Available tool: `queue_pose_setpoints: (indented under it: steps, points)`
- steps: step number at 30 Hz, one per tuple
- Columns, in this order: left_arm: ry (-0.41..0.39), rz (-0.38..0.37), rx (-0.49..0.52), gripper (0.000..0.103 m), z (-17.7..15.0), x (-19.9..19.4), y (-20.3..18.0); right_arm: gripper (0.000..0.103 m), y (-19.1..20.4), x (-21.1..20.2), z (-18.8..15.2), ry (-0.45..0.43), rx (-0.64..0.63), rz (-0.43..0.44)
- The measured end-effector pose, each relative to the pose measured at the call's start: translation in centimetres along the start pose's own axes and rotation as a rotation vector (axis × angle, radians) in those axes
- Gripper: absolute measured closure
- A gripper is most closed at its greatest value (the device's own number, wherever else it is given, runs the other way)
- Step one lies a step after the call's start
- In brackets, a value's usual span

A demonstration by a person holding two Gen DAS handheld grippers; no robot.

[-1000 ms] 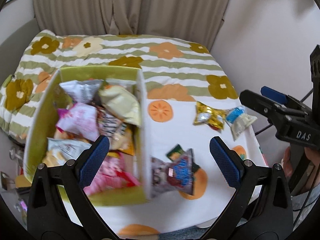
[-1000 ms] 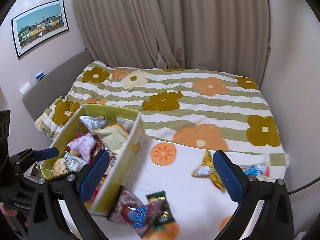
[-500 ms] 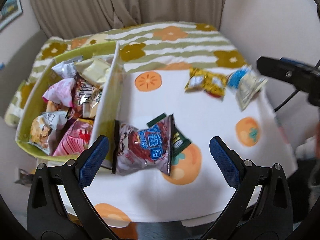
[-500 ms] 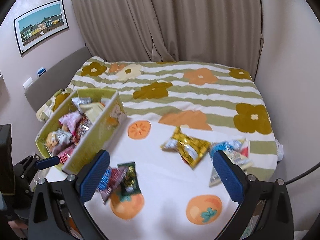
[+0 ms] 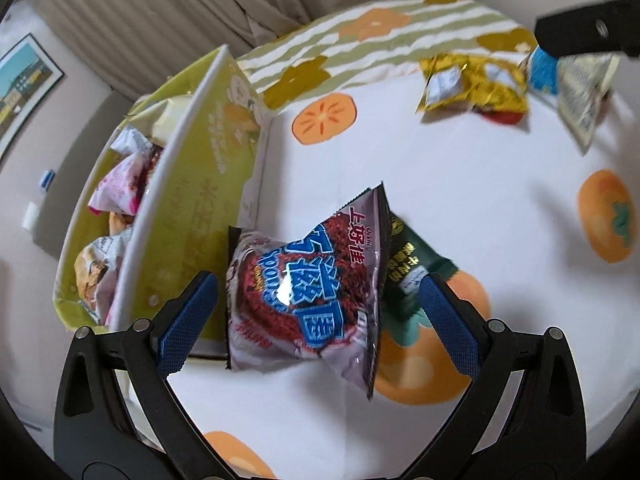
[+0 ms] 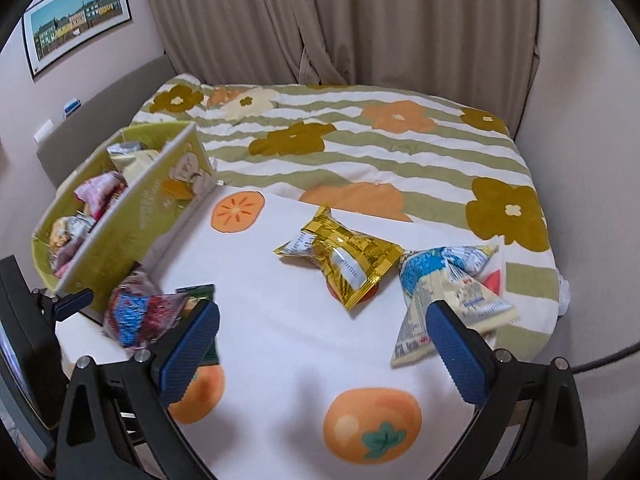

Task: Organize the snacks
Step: 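Grasp the blue-purple chip bag with left tool while right tool grasps gold bag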

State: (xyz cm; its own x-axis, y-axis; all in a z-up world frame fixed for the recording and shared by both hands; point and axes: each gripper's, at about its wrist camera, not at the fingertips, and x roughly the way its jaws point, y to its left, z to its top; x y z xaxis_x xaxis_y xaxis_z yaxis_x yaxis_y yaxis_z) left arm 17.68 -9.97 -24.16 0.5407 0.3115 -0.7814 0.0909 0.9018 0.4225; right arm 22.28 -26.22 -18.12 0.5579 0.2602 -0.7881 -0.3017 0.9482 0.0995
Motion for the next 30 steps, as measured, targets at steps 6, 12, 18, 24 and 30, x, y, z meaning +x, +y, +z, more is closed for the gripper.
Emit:
queue_pose_setpoints:
  steps: [6, 12, 18, 24, 30]
  points:
    - [0.042, 0.028, 0.02, 0.003, 0.5, 2.1, -0.1, 0.0, 0.3, 3.6, 1.8, 0.058, -0.115, -0.002]
    - [0.103, -0.005, -0.004, 0.014, 0.3, 3.7, 1.0, 0.0, 1.2, 7.5, 3.7, 0.175, -0.29, -0.034]
    - [0.104, -0.024, 0.011, 0.026, 0.2, 3.8, 1.0, 0.0, 1.6, 9.8, 4.1, 0.235, -0.448, -0.078]
    - [0.105, -0.082, -0.008, 0.036, 0.1, 3.6, 1.8, 0.0, 0.9, 12.3, 4.4, 0.295, -0.487, -0.049]
    - [0.105, -0.114, -0.025, 0.043, 0.2, 3.3, 2.5, 0.017, 0.6, 14.4, 4.4, 0.34, -0.502, -0.034]
